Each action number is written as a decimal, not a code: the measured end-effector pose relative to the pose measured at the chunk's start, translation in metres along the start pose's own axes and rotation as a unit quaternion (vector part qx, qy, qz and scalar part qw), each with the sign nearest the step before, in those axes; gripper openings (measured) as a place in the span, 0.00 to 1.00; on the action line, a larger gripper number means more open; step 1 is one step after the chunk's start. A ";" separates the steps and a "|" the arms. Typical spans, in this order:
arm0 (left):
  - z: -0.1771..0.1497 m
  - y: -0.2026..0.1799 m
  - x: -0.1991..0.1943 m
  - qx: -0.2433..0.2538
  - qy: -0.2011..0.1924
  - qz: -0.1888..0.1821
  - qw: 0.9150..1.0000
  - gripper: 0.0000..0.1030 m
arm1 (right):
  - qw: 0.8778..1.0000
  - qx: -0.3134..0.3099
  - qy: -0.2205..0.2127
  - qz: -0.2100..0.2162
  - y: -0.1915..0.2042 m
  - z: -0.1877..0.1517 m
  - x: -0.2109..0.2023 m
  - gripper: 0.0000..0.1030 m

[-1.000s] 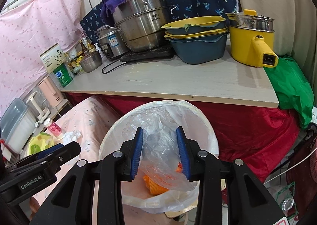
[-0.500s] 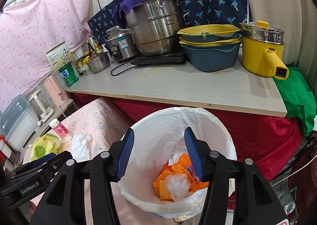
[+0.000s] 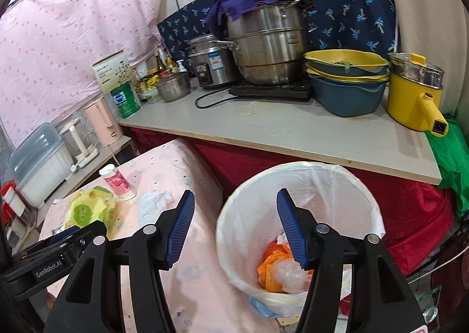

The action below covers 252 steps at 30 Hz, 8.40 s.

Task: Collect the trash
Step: 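Move both open grippers back over the table, then grasp the white tissue with the right gripper while the left grasps the yellow-green printed bag, then carry the tissue and yellow-green bag over the white trash bin, then open both grippers to drop the tissue and yellow-green bag into the bin, then move both open grippers back over the table, then grasp the green drink carton with white cap with the right gripper, then lift the carton with the right gripper while the left moves to the orange foam sleeve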

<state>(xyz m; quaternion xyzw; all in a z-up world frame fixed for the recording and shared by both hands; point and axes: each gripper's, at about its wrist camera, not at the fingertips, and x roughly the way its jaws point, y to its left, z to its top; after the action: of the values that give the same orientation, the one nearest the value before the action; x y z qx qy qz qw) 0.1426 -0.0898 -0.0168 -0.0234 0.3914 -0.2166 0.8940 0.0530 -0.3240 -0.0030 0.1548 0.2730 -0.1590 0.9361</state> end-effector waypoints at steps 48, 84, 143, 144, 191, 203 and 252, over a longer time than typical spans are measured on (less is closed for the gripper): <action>0.006 0.164 0.077 -0.055 0.065 0.061 0.995 0.29 | 0.986 -0.056 0.155 0.019 0.145 -0.057 0.190 0.66; 0.000 0.013 -0.053 0.052 -0.039 0.001 0.998 0.02 | 0.997 -0.038 0.019 0.068 0.087 -0.010 -0.007 0.16; 0.001 -0.123 0.061 0.099 0.029 -0.063 0.993 0.57 | 0.997 0.064 0.039 -0.036 -0.083 -0.012 0.040 0.27; 0.003 -0.121 0.061 0.094 0.029 -0.061 0.993 0.57 | 0.997 0.064 0.038 -0.036 -0.083 -0.010 0.039 0.29; -0.014 0.181 -0.047 -0.087 -0.028 0.109 0.990 0.69 | 0.986 -0.081 0.080 0.124 0.191 -0.046 0.038 0.47; -0.027 0.274 -0.065 -0.139 -0.028 0.161 0.977 0.69 | 0.971 -0.108 0.127 0.174 0.277 -0.078 0.063 0.47; -0.020 0.273 0.008 -0.089 0.019 0.111 0.990 0.69 | 0.962 0.026 0.176 0.207 0.279 -0.085 0.129 0.24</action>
<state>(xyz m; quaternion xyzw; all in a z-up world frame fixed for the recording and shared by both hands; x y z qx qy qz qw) 0.2341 0.1569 -0.0947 -0.0546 0.4265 -0.0806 0.8992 0.2239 -0.0676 -0.0869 0.2575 0.3911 0.0611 0.8814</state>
